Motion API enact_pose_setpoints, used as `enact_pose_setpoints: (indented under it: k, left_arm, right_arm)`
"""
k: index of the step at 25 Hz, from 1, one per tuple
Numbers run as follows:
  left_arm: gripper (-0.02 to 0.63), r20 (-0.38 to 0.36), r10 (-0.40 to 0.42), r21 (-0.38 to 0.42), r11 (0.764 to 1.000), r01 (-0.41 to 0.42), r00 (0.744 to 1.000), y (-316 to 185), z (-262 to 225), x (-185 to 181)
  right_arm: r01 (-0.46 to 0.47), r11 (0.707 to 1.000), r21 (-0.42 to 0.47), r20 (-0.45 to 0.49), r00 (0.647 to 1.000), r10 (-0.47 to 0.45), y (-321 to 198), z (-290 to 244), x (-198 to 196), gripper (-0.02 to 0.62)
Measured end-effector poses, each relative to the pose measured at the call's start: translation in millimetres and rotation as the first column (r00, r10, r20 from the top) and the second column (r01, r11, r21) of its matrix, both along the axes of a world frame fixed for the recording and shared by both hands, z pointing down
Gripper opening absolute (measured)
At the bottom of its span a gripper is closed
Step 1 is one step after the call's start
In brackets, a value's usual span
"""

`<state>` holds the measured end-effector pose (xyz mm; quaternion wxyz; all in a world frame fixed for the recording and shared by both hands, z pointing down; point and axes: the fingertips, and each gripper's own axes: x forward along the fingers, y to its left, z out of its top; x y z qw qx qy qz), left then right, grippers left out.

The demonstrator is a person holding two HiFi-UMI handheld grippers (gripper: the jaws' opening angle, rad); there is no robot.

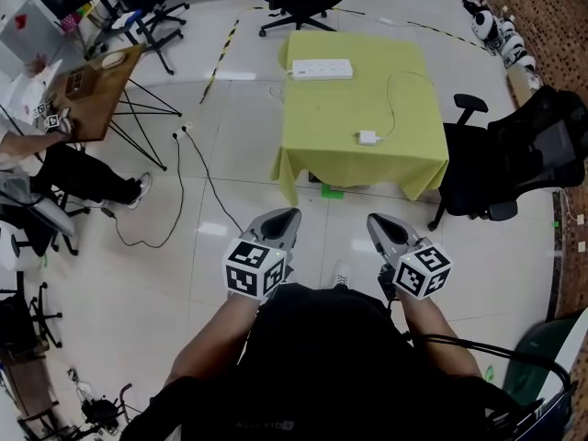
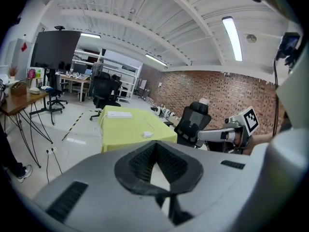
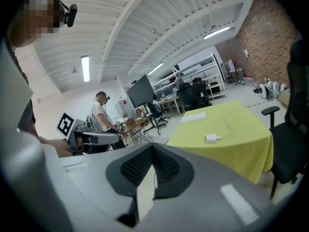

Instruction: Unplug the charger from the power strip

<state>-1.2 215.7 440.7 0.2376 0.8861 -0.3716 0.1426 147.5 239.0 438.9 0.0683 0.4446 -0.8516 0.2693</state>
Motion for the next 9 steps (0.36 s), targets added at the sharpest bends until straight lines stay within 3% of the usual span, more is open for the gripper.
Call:
enact_pose_setpoints:
  k: [9]
  left_arm:
    - [0.006, 0.001, 0.009, 0.003, 1.000, -0.009, 1.000, 0.4, -2.5, -5.3]
  right_arm:
    - [0.005, 1.000, 0.001, -0.006, 1.000, -0.005, -0.2, -2.7, -5.5, 0.002]
